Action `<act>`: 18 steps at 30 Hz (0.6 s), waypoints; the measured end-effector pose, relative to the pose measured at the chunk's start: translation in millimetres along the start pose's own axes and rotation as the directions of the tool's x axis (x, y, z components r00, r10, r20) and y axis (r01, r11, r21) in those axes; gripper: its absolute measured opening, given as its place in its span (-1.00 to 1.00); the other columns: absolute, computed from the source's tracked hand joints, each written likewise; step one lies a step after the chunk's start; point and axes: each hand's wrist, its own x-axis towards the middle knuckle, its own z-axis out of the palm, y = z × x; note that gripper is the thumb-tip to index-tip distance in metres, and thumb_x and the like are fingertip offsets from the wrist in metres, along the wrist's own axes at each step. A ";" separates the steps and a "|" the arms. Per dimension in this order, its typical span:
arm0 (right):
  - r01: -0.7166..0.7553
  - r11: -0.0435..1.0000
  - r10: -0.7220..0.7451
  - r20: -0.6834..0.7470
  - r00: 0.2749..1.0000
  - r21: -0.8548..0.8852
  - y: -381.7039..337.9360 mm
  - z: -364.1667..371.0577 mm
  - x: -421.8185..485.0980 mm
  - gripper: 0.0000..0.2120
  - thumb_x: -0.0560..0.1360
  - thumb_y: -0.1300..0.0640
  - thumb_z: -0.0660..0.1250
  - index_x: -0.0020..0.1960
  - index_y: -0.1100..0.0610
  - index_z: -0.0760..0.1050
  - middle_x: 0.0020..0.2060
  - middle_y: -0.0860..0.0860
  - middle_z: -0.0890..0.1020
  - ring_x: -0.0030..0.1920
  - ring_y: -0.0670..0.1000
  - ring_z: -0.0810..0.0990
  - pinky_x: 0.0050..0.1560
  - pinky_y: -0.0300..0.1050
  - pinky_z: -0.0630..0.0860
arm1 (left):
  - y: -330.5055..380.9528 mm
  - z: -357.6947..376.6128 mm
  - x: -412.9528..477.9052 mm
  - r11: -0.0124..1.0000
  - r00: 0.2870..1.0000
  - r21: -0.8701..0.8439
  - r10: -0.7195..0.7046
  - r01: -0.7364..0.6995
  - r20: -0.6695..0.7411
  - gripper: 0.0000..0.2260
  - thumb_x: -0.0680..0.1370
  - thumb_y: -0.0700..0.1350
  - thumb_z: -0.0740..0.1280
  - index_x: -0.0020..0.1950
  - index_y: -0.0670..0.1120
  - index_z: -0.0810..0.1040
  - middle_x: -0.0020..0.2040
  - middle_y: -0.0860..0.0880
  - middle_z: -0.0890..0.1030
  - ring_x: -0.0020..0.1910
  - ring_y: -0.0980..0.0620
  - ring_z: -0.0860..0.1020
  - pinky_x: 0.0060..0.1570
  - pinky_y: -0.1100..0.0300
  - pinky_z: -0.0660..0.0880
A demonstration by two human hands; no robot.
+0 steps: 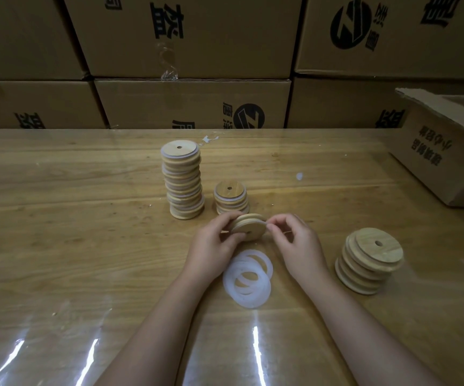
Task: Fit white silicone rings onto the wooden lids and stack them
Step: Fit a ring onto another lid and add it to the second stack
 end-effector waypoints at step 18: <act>0.055 0.998 -0.054 -0.030 0.998 0.031 -2.1 -1.3 -1.4 -0.83 0.44 0.33 0.34 -0.16 0.06 0.52 -0.20 -0.02 0.57 -0.21 -0.14 0.52 -0.22 -0.44 0.39 | -4.1 5.0 0.4 0.998 0.997 0.048 0.038 -0.035 -0.063 -0.65 0.42 -0.24 0.45 0.18 -0.03 0.59 0.01 0.08 0.64 -0.08 0.20 0.56 -0.05 0.34 0.48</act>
